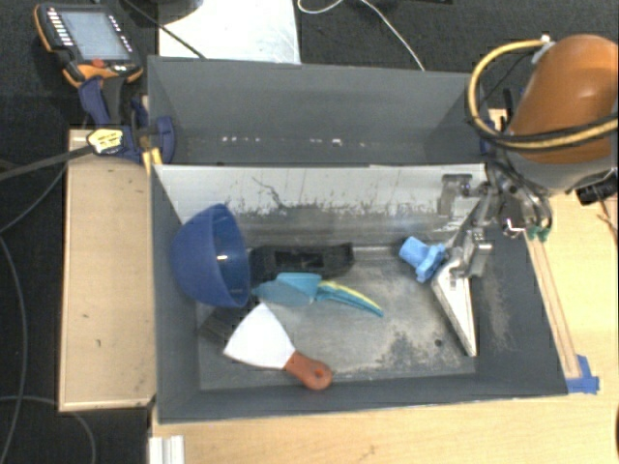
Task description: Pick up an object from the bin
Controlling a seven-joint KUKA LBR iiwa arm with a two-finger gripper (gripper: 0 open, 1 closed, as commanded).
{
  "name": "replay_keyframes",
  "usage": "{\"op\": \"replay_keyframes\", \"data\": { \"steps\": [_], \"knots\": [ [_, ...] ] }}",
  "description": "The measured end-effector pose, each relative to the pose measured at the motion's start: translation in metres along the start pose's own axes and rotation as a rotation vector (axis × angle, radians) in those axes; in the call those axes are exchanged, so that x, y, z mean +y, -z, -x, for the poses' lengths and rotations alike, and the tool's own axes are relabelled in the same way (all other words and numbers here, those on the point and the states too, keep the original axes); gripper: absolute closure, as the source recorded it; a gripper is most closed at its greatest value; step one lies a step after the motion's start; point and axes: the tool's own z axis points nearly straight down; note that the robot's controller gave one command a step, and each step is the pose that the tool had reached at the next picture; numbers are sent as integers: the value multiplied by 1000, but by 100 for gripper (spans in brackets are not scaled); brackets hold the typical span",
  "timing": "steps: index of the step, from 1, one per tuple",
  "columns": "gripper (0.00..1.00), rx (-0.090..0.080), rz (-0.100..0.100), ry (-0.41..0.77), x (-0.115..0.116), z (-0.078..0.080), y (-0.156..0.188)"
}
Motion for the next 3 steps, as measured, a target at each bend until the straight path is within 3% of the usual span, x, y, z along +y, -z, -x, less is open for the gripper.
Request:
{"op": "replay_keyframes", "data": {
  "steps": [1,2,3],
  "knots": [
    [0,-8,-1,3,1,1,5],
    [0,-8,0,-77,30,-12,-98],
    [0,-8,1,-365,32,-25,-127]
  ]
}}
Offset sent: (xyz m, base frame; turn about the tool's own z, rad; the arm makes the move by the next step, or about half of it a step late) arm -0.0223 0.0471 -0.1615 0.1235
